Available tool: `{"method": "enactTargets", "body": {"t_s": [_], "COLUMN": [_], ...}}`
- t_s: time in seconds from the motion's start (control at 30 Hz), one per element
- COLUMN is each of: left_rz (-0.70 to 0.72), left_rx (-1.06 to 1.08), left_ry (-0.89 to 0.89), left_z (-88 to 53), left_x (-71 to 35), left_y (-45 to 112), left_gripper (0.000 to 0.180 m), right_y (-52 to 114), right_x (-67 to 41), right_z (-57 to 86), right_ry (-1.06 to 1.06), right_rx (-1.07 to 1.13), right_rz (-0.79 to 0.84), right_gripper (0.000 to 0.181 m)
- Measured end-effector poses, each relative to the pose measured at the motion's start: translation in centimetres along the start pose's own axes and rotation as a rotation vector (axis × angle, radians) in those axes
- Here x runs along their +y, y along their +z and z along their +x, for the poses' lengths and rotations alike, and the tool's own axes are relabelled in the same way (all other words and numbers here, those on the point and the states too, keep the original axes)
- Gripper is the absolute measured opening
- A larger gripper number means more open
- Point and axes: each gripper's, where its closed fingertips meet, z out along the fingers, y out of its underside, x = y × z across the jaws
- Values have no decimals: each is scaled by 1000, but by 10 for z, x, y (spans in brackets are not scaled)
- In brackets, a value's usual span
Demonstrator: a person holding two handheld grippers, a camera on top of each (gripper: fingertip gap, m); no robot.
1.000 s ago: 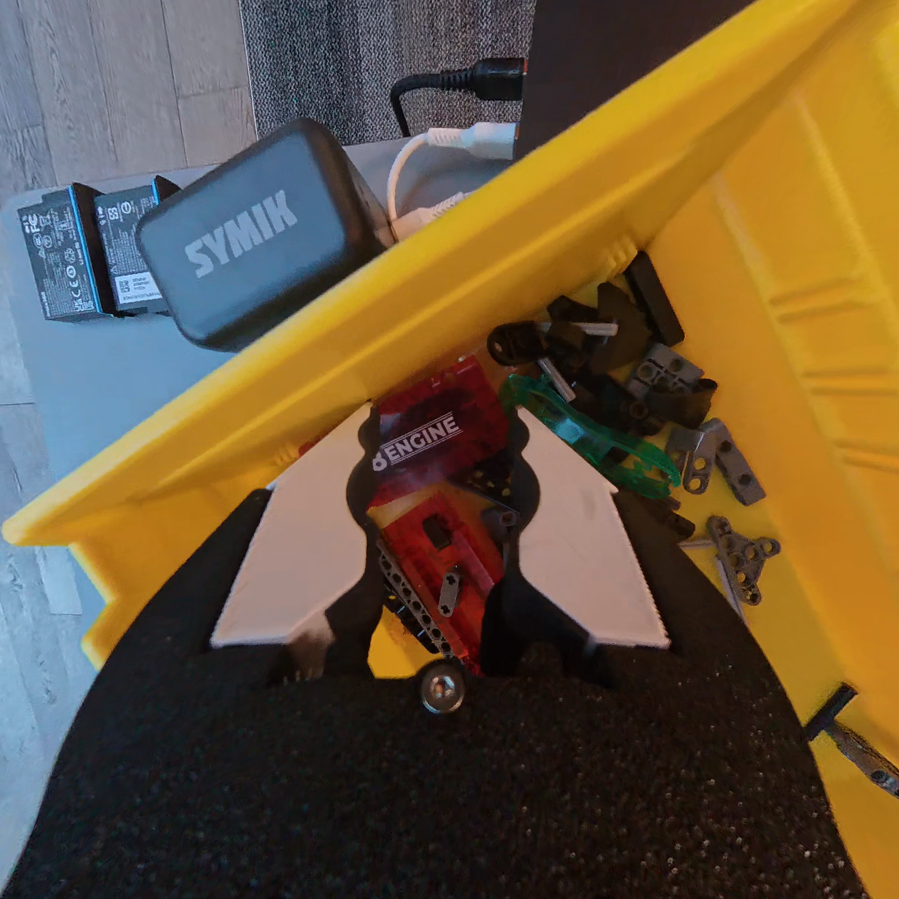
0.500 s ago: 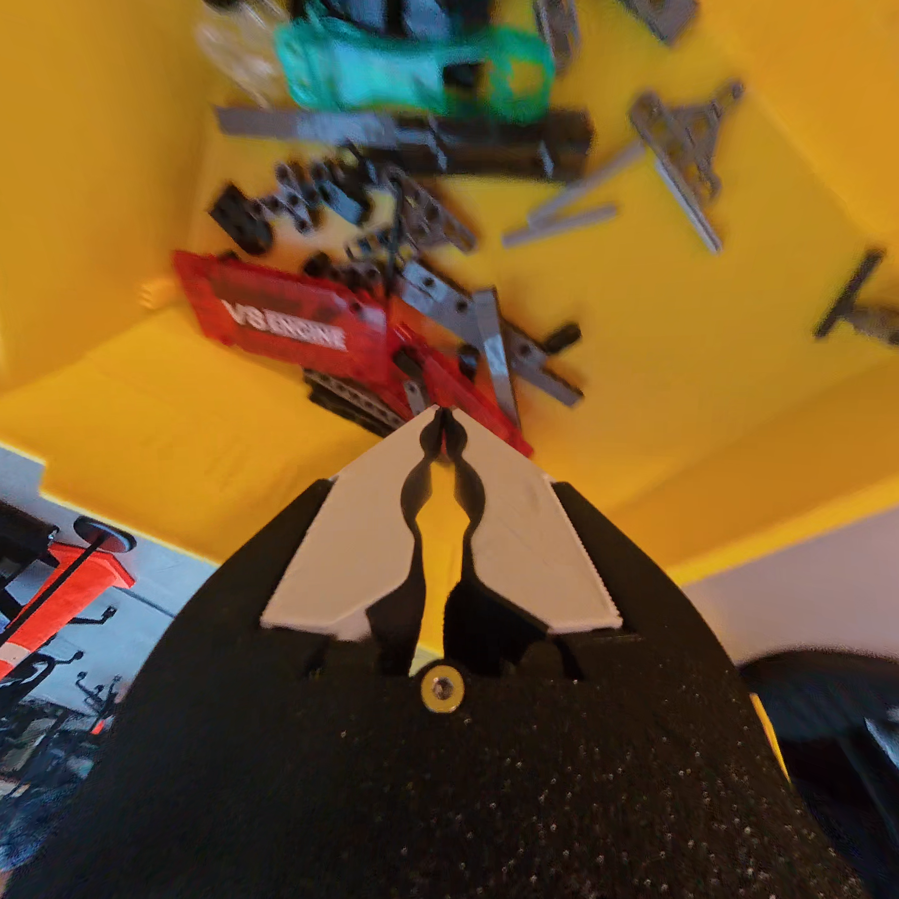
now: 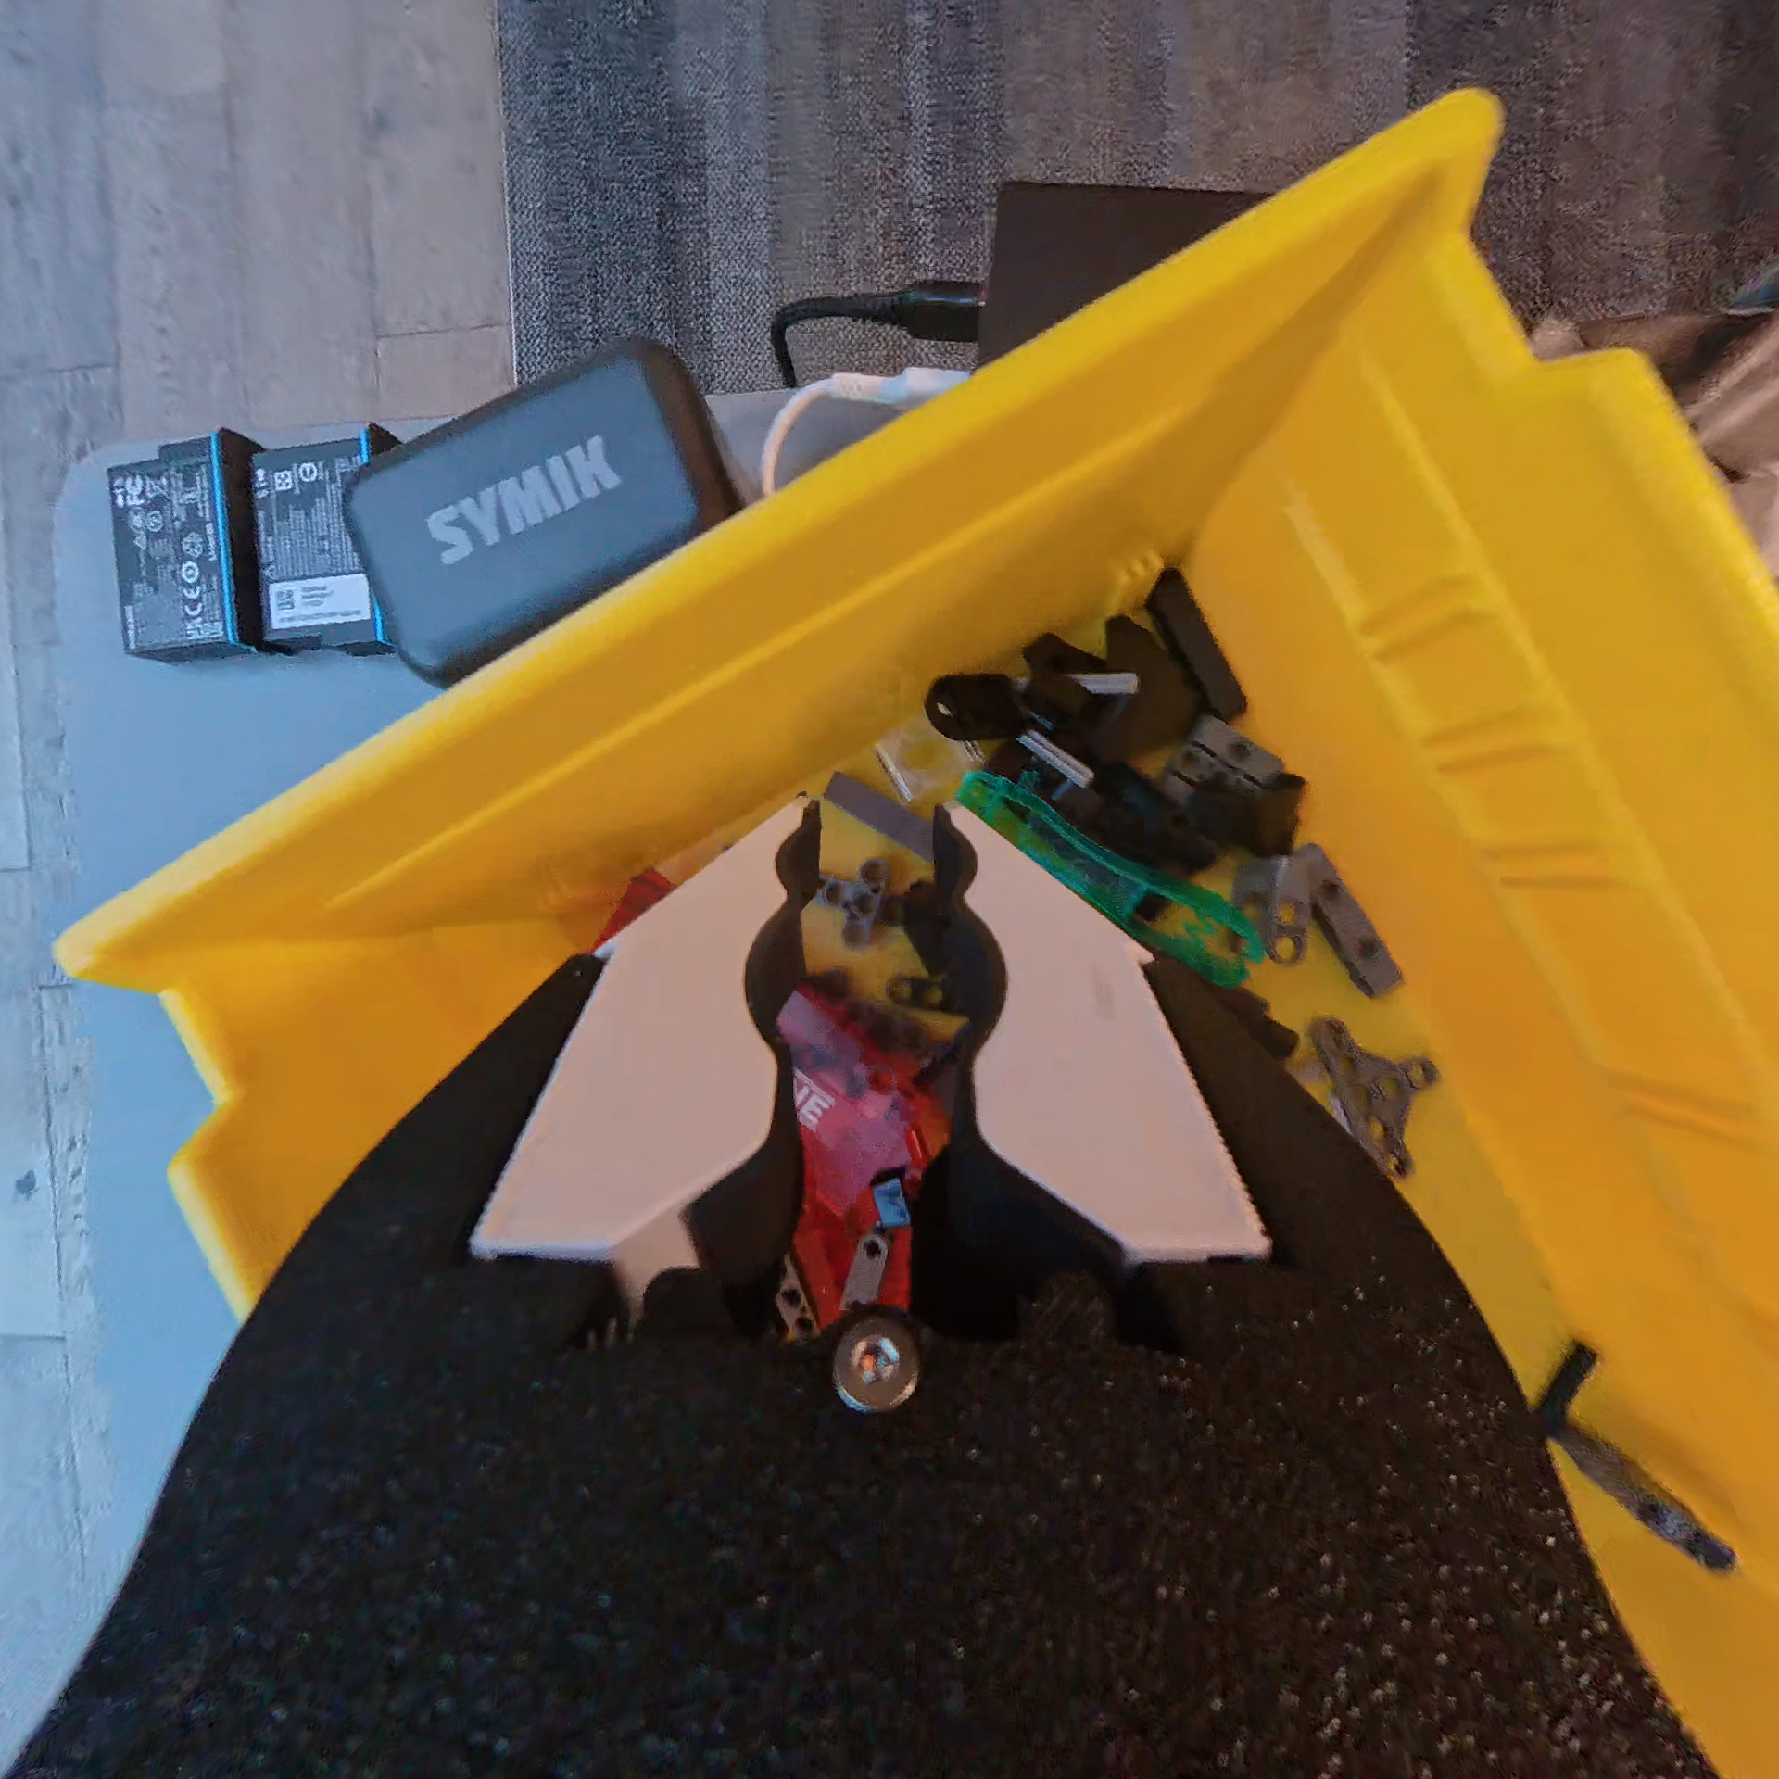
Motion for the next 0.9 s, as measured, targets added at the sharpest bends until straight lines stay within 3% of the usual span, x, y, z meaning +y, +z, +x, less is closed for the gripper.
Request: {"method": "enactTargets", "body": {"t_s": [0.27, 0.57, 0.9], "left_rz": [-24, 26, 102], "left_rx": [56, 100, 142], "left_ry": [-43, -38, 33], "left_z": [10, 11, 12], "left_x": [4, 0, -2], "left_y": [29, 23, -32], "left_gripper": [27, 9, 3], "right_y": [0, 1, -1], "right_x": [1, 1, -7], "right_z": [2, 1, -2], "right_ry": [22, 23, 20], "right_rx": [-8, -13, -7], "right_rz": [0, -3, 28], "right_gripper": [24, 24, 24]}}
